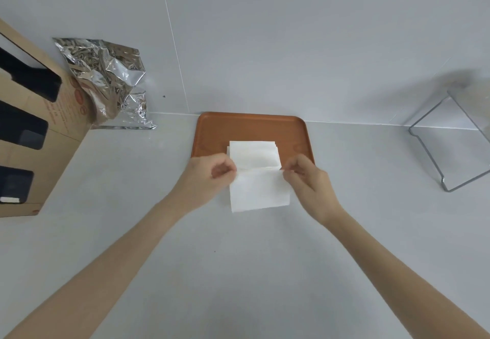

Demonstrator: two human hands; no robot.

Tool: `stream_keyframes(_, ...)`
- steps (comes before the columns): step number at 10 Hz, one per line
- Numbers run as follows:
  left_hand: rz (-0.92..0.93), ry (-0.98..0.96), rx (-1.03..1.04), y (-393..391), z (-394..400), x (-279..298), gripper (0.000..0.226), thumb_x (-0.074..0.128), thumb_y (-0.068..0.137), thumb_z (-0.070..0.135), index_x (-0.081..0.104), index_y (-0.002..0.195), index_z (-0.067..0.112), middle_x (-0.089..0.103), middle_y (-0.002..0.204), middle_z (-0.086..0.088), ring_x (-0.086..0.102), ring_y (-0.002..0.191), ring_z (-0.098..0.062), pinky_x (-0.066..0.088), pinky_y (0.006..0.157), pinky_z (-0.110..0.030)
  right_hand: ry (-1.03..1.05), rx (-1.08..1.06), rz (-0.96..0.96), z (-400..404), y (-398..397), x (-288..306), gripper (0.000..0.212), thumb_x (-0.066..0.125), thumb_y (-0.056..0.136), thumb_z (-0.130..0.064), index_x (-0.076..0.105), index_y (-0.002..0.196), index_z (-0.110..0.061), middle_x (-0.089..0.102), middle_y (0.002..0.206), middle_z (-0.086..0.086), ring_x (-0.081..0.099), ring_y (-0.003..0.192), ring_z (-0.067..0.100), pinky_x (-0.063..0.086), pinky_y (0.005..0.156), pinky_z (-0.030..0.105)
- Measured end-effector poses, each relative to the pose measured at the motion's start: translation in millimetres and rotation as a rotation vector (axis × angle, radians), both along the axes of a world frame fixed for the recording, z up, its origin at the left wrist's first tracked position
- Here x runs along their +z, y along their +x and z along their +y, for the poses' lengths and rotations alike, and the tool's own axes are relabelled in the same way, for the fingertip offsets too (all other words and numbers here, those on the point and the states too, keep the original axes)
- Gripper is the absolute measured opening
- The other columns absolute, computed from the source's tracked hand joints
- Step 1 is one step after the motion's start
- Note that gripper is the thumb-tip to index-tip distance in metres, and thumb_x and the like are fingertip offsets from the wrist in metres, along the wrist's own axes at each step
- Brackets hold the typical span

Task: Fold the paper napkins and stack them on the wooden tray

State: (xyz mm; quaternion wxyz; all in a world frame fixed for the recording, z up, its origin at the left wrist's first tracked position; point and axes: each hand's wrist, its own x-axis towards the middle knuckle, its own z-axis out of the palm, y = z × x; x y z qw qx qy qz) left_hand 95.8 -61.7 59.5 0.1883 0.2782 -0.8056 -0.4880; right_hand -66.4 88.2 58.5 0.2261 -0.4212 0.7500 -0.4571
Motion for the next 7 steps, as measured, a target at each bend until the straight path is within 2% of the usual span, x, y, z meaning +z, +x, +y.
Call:
stream_keyframes(1,-0.011,0.126,0.032,-23.3,-28.4,6.5,0.016,0.060,0.080,0.007,0.063,0.068,0.019,0.063,0.064,0.003,0.055,0.055,-0.001,0.048,0.057,-0.014,-0.004,-0.041,-0.172,-27.8,-19.7,8.0,0.020,0.051,0.087,-0.006,0.056,0.074,-0.020,0.054,0.071,0.007,0.048,0.065,0.017,0.043,0.060,0.028)
stream_keyframes(2,-0.078,0.158,0.072,-47.0,-54.5,0.9,0.015,0.059,0.081,0.009,0.064,0.071,0.019,0.063,0.067,0.001,0.055,0.049,0.001,0.052,0.050,-0.014,0.050,-0.086,-0.273,-57.0,-40.8,2.2,0.017,0.052,0.085,-0.005,0.059,0.075,-0.017,0.057,0.071,0.005,0.052,0.062,0.019,0.048,0.054,0.030)
stream_keyframes(3,-0.129,0.142,0.122,-66.7,-74.3,-10.5,0.008,0.059,0.080,0.010,0.065,0.077,0.013,0.063,0.070,-0.003,0.055,0.044,0.000,0.048,0.042,-0.011,0.121,-0.118,-0.264,-81.1,-58.6,-14.4,0.015,0.052,0.084,-0.008,0.059,0.075,-0.018,0.058,0.068,0.002,0.053,0.054,0.015,0.047,0.044,0.024)
stream_keyframes(4,-0.186,0.072,0.122,-80.5,-85.6,-29.1,0.007,0.059,0.080,0.011,0.066,0.081,0.010,0.066,0.076,-0.004,0.058,0.058,-0.010,0.049,0.051,-0.018,0.169,-0.157,-0.165,-97.8,-68.3,-34.7,0.016,0.052,0.084,-0.010,0.058,0.074,-0.020,0.055,0.063,-0.003,0.049,0.044,0.005,0.042,0.040,0.019)
stream_keyframes(5,-0.225,0.009,0.119,-83.0,-89.2,-46.1,0.007,0.061,0.080,0.014,0.067,0.084,0.012,0.067,0.082,-0.003,0.059,0.081,-0.016,0.046,0.077,-0.029,0.193,-0.171,-0.017,-102.5,-68.9,-46.1,0.009,0.053,0.086,-0.011,0.059,0.083,-0.016,0.055,0.070,-0.005,0.048,0.059,0.008,0.041,0.056,0.021)
stream_keyframes(6,-0.225,-0.009,0.126,-80.3,-87.2,-53.2,0.012,0.060,0.082,0.019,0.065,0.091,0.013,0.068,0.100,-0.008,0.059,0.094,-0.018,0.047,0.089,-0.035,0.203,-0.163,0.062,-102.9,-69.1,-52.2,0.009,0.054,0.086,-0.012,0.059,0.093,-0.013,0.061,0.093,0.005,0.053,0.073,0.016,0.045,0.071,0.029)
stream_keyframes(7,-0.211,-0.029,0.160,-76.7,-84.4,-47.4,0.016,0.057,0.084,0.021,0.064,0.096,0.012,0.068,0.104,-0.010,0.060,0.097,-0.021,0.048,0.092,-0.042,0.176,-0.163,0.087,-101.6,-70.3,-43.9,0.016,0.055,0.085,-0.013,0.058,0.101,-0.011,0.059,0.106,0.010,0.052,0.076,0.016,0.041,0.072,0.028)
